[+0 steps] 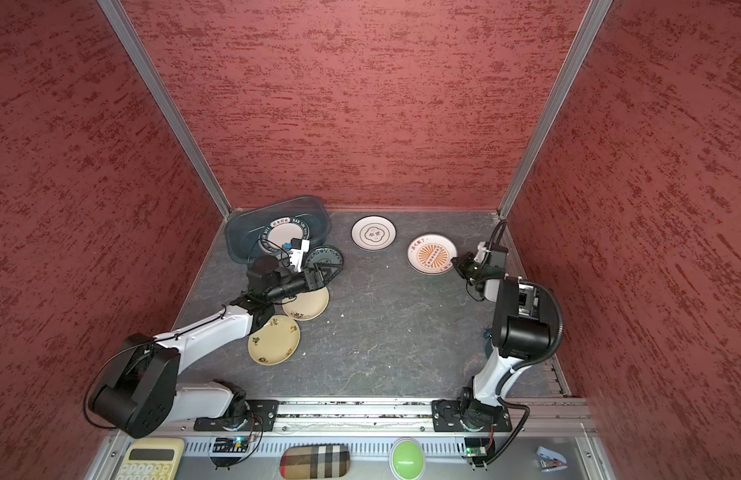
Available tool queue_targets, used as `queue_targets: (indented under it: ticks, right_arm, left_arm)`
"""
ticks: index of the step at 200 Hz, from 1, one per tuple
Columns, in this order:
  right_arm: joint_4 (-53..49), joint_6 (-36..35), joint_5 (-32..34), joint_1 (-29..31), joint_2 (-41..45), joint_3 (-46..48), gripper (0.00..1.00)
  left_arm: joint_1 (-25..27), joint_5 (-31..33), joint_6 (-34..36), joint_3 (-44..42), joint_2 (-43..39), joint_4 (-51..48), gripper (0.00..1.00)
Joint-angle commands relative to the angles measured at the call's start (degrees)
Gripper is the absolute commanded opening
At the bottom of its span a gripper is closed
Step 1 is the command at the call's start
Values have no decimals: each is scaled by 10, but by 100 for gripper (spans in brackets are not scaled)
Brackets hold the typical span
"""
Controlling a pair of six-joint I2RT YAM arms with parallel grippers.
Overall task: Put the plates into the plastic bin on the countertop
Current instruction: 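Tilt the sunburst plate on edge and carry it toward the left gripper, then grasp the upright sunburst plate rim with the left gripper beside the right gripper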
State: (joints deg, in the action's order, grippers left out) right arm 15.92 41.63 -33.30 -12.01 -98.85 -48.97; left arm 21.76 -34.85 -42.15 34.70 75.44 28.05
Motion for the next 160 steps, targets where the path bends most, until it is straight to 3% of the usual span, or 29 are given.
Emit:
queue_targets:
  ticks: [1, 66, 94, 136, 160]
  right_arm:
    - [-1, 12, 22, 50, 65, 12, 0]
    - [-10, 51, 81, 188, 201, 59, 0]
    - [32, 99, 84, 228, 243, 105, 0]
    - [29, 125, 80, 258, 302, 137, 0]
    - [32, 142, 79, 270, 325, 143, 0]
  left_arm:
    - [-5, 7, 1, -24, -28, -20, 100]
    - [-6, 89, -12, -51, -88, -47, 99]
    - [-4, 124, -20, -55, -96, -43, 99]
    - [-8, 116, -39, -56, -83, -12, 100]
    - [-7, 98, -47, -44, -61, 23, 95]
